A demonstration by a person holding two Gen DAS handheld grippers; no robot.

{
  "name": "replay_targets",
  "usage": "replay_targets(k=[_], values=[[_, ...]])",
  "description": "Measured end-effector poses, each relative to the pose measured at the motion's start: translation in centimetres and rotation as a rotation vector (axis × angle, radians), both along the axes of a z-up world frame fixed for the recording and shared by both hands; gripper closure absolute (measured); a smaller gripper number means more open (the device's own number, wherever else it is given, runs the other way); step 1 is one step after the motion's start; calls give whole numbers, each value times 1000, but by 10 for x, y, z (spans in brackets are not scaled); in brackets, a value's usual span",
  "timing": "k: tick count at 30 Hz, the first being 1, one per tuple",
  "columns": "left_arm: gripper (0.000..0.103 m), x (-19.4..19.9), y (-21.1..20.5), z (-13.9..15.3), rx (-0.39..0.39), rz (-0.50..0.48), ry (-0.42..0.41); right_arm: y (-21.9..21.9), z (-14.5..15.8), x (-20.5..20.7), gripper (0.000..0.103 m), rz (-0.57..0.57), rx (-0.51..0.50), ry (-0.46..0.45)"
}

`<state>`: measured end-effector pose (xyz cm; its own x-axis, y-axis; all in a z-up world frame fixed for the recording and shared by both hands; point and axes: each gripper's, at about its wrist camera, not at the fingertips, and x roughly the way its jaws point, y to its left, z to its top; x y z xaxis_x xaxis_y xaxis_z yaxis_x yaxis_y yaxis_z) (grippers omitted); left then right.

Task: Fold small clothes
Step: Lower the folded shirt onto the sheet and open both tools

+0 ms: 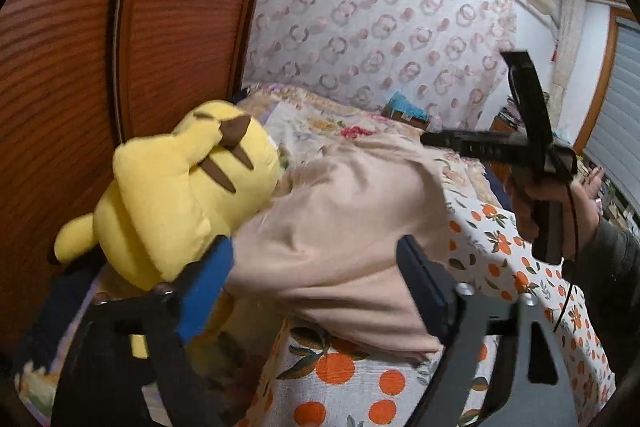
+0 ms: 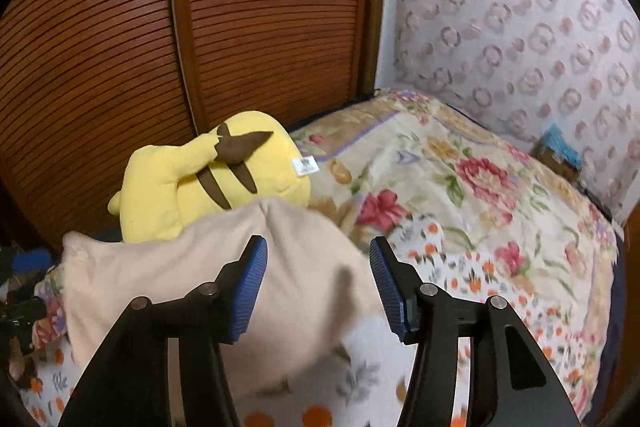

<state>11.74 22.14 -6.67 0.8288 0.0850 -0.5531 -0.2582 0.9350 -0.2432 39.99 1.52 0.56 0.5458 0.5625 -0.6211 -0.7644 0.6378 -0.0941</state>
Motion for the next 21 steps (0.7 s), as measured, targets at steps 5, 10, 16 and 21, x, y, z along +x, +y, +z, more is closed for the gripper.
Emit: replay_targets(k=[5,10,16,21], values=[[0,-9,-16,16,69,-24,-13,-17,8,-26,48,-47,26,7],[0,-14,-40,28,106,-80,-16,-45,15,-68,48,-75,62,1],[0,-20,-73,38,140,-134,-16,-84,20,-125,48,-132,102,-14],[0,-29,-102,47,162,-172,-37,-116,23,-167,47,-200,123,-26]])
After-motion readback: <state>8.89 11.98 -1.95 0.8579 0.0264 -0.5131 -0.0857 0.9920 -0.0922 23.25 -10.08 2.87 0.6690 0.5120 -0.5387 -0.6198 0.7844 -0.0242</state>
